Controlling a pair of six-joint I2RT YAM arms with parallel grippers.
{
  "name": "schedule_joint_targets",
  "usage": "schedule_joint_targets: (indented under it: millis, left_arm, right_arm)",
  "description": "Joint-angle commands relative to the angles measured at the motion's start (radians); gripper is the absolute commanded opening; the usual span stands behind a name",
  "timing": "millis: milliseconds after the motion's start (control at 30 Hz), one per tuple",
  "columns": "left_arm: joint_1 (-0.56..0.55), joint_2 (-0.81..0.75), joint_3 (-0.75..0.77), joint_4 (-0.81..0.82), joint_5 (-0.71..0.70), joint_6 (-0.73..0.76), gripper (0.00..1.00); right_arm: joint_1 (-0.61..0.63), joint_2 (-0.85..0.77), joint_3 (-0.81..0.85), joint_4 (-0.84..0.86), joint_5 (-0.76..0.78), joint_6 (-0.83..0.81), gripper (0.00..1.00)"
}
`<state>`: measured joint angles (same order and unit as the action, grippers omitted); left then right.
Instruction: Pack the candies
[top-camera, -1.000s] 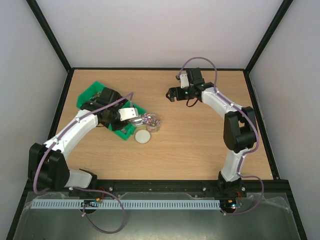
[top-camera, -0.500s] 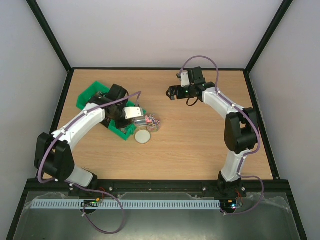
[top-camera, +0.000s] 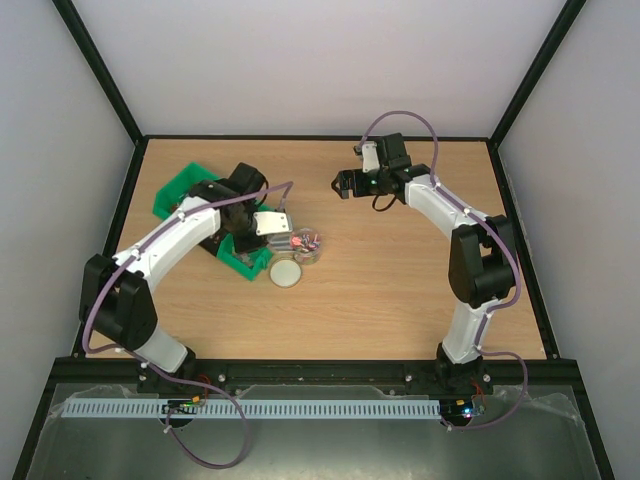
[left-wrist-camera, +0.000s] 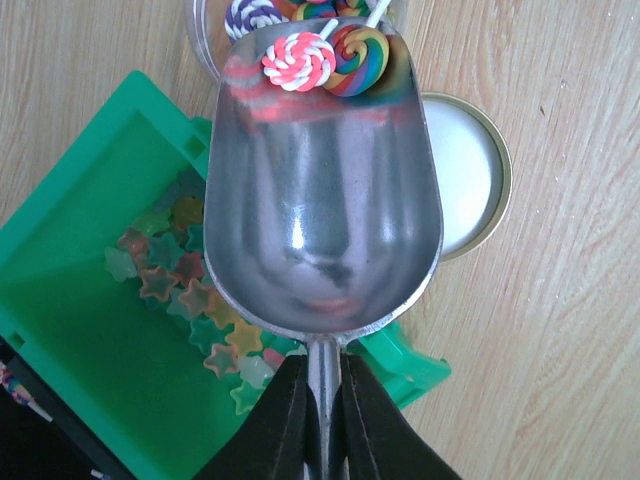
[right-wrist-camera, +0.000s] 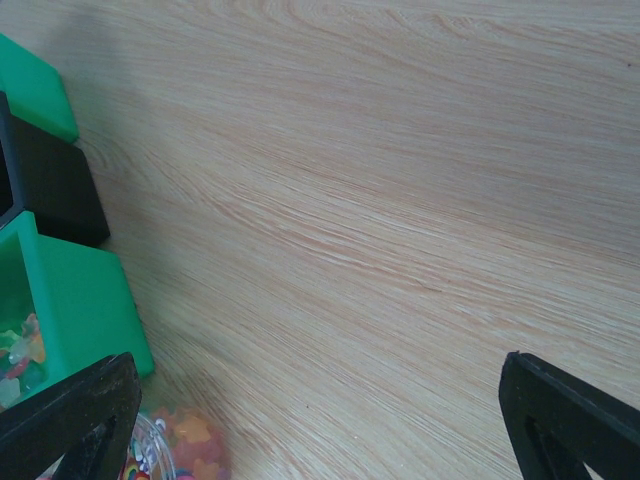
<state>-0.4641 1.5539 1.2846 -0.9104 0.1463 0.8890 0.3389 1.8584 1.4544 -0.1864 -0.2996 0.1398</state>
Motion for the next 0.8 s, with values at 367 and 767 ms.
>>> schedule_joint_targets:
  millis: [367, 767]
  left_arm:
    - [-0.076, 0.112, 0.212, -0.197, -0.244, -0.002, 0.02]
    - [-0.147, 0.126, 0.258, -0.218, -0.325, -0.009, 0.02]
  right_arm:
    - [-0.008, -0.001, 0.017, 0.016, -0.032, 0.016, 0.99]
    - [-0.015, 0.003, 0.018, 0.019, -0.035, 0.017, 0.99]
